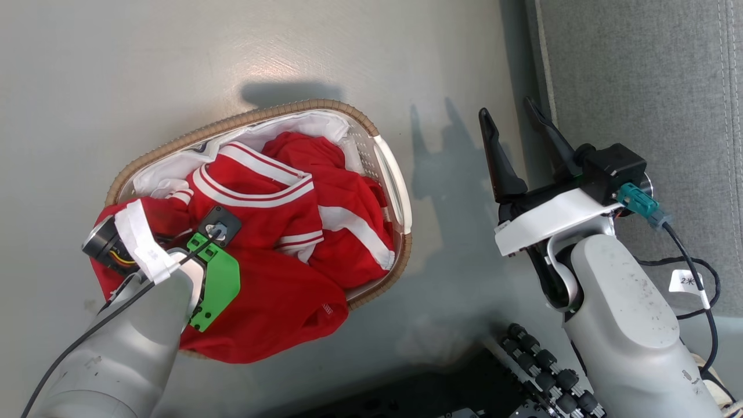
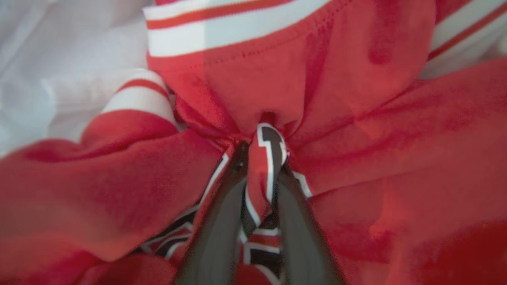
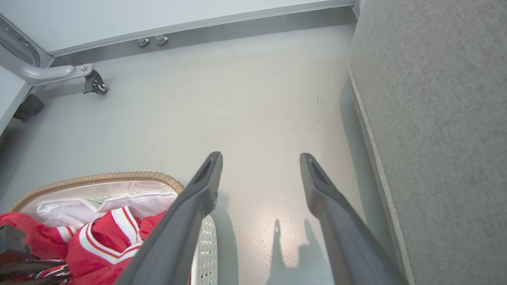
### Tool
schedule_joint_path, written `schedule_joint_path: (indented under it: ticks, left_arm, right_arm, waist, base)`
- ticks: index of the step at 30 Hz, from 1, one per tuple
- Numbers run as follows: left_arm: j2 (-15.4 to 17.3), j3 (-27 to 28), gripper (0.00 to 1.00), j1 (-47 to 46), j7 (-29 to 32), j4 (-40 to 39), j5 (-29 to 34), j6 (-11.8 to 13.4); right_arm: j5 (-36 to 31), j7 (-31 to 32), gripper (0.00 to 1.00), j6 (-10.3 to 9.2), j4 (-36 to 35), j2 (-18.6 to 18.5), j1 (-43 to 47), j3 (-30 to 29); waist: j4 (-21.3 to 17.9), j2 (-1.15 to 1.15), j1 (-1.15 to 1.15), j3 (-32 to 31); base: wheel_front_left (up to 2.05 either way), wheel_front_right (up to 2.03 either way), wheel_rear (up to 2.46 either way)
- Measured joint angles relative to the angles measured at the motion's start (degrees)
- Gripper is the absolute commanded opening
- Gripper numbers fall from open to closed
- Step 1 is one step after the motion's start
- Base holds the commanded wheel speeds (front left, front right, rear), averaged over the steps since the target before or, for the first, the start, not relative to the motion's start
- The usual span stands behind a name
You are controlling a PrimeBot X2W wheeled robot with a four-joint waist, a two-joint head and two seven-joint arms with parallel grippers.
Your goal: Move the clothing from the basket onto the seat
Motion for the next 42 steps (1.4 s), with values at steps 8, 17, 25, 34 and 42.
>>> schedule_joint_path:
  ticks: [8, 17, 25, 34, 42]
  left_arm:
    - [-1.09, 0.66, 0.00, 0.65, -3.05, 0.18, -2.61, -0.82]
    - [-4.60, 2.42, 0.00, 2.37, -11.51, -0.13, -6.42, -1.34]
    - [-6.77, 4.68, 0.00, 6.32, -14.71, -3.96, -11.07, -1.85]
    - [-7.65, 8.39, 0.00, 13.24, -14.97, -18.68, -14.38, -2.08]
    - [-7.92, 13.44, 0.00, 19.33, -14.97, -30.47, -16.02, -2.09]
  right_arm:
    - [1.33, 0.00, 1.00, 0.00, 0.16, 0.00, -0.12, -0.01]
    - [0.80, 0.01, 1.00, 0.00, 1.76, 0.02, 1.31, -0.15]
    - [-0.26, 0.01, 1.00, 0.00, 4.41, 0.03, 4.61, -0.45]
    - [-1.62, 0.01, 1.00, 0.00, 7.21, 0.05, 9.56, -1.97]
    - [-2.08, 0.00, 1.00, 0.00, 8.54, 0.05, 13.19, -2.23]
  waist:
    - [-0.19, 0.00, 0.00, -1.63]
    - [0.22, 0.00, 0.00, -7.23]
    - [1.32, 0.00, 0.00, -14.80]
    - [3.81, 0.00, 0.00, -24.14]
    - [6.16, 0.00, 0.00, -32.44]
  base:
    - [0.00, 0.00, 0.00]
    - [0.00, 0.00, 0.00]
    - [0.00, 0.00, 0.00]
    - [0.00, 0.00, 0.00]
    - [0.00, 0.00, 0.00]
